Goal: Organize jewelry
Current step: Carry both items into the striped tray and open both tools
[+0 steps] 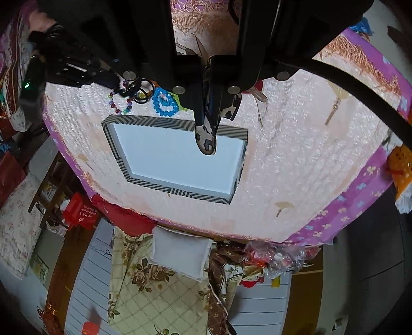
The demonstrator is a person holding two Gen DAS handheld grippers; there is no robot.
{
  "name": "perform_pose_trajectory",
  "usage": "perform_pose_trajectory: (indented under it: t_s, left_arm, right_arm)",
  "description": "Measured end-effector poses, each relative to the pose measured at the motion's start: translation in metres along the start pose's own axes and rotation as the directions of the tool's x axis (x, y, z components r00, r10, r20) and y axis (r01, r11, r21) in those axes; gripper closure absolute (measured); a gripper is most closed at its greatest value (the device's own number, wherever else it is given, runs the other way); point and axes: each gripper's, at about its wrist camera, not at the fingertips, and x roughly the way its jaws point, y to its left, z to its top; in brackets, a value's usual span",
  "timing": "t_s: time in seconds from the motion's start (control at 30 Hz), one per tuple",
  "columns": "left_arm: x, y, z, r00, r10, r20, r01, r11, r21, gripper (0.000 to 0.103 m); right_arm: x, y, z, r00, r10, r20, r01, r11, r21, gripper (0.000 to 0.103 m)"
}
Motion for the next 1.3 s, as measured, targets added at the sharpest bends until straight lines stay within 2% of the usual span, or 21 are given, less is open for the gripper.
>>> perform_pose_trajectory:
  t_s: [0.37,0.87,1.17,1.3]
  left_arm:
    - [0.026,-0.008,0.027,0.999,0.039,-0.006,-0.039,0.998,0.042,0.103]
    - [0.085,-0.022,0.078,0.997,0.075,-0.006,-0.075,0.994,0.078,0.103]
    - [0.136,-0.022,0.118,0.998,0.060,0.005,-0.060,0.997,0.056,0.103]
    - [0.173,-0.013,0.138,0.999,0.045,-0.014,-0.045,0.999,0.014,0.103]
  right_arm:
    - [0.001,-0.017,0.039,0.998,-0.039,0.056,0.038,0.999,0.019,0.096]
    - [0.044,-0.041,0.092,0.995,-0.086,0.043,0.085,0.996,0.032,0.096]
    - [0.094,-0.061,0.130,0.996,-0.082,-0.030,0.083,0.995,0.053,0.096]
    - [0.123,-0.072,0.151,0.995,-0.069,-0.073,0.075,0.993,0.086,0.096]
